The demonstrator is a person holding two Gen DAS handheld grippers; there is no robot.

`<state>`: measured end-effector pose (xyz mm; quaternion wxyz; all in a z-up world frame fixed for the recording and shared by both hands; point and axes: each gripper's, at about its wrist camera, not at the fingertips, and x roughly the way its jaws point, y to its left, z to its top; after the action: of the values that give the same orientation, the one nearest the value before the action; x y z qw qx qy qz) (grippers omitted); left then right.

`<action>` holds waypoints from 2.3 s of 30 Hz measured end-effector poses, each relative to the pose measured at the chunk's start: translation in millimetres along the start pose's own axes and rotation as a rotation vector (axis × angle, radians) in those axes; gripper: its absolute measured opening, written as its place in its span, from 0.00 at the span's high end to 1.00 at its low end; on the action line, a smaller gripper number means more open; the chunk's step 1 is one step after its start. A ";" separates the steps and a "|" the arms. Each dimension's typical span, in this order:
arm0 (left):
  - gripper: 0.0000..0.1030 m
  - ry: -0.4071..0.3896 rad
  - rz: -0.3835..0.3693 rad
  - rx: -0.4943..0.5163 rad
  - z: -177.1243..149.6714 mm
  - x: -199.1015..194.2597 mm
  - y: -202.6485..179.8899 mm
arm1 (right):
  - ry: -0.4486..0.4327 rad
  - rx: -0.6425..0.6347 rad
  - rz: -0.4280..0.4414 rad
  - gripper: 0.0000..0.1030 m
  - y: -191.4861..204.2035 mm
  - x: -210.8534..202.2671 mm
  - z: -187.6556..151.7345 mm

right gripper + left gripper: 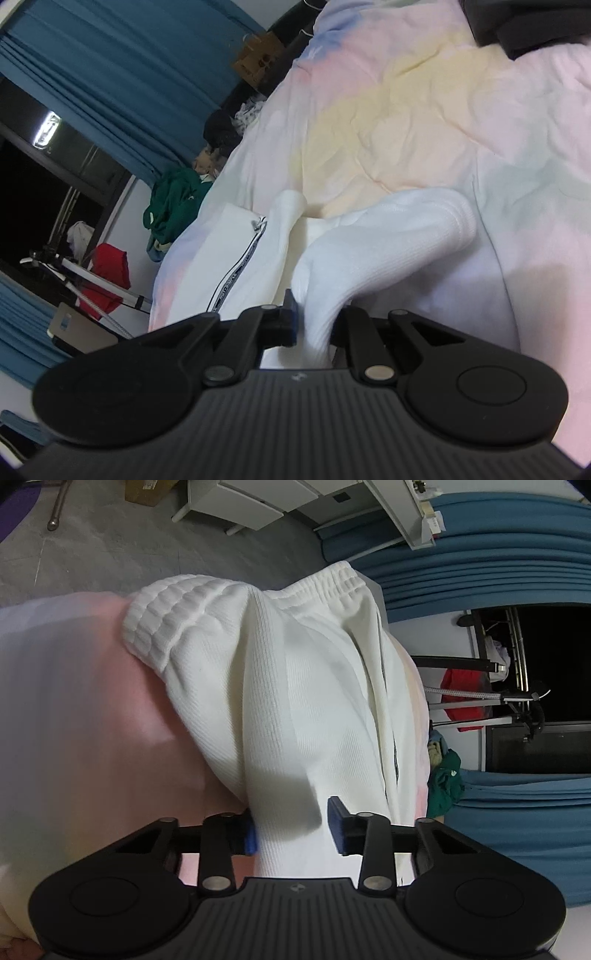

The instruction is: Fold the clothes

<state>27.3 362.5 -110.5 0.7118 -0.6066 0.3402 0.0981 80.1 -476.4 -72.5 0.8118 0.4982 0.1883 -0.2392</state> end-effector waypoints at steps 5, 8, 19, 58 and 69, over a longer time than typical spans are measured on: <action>0.75 -0.006 -0.014 -0.072 5.7 -2.5 11.7 | -0.020 0.054 -0.012 0.90 -8.0 -4.8 1.1; 0.71 -0.012 -0.010 -0.102 7.0 -3.3 15.0 | -0.039 0.074 0.001 0.91 -8.9 -9.7 1.2; 0.67 -0.045 0.067 -0.048 13.7 1.0 8.3 | -0.031 0.085 0.014 0.91 -13.3 -9.4 5.5; 0.91 -0.193 0.032 0.394 78.2 116.5 -247.1 | -0.039 -0.244 -0.060 0.92 175.7 155.3 51.8; 0.89 -0.138 0.177 0.404 122.8 265.4 -244.7 | 0.024 -0.401 -0.138 0.85 173.1 289.7 21.3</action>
<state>406.2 344.3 -71.7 0.8289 -0.4116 0.3553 0.1313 417.2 -486.3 -96.5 0.8740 0.3155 0.2757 -0.2462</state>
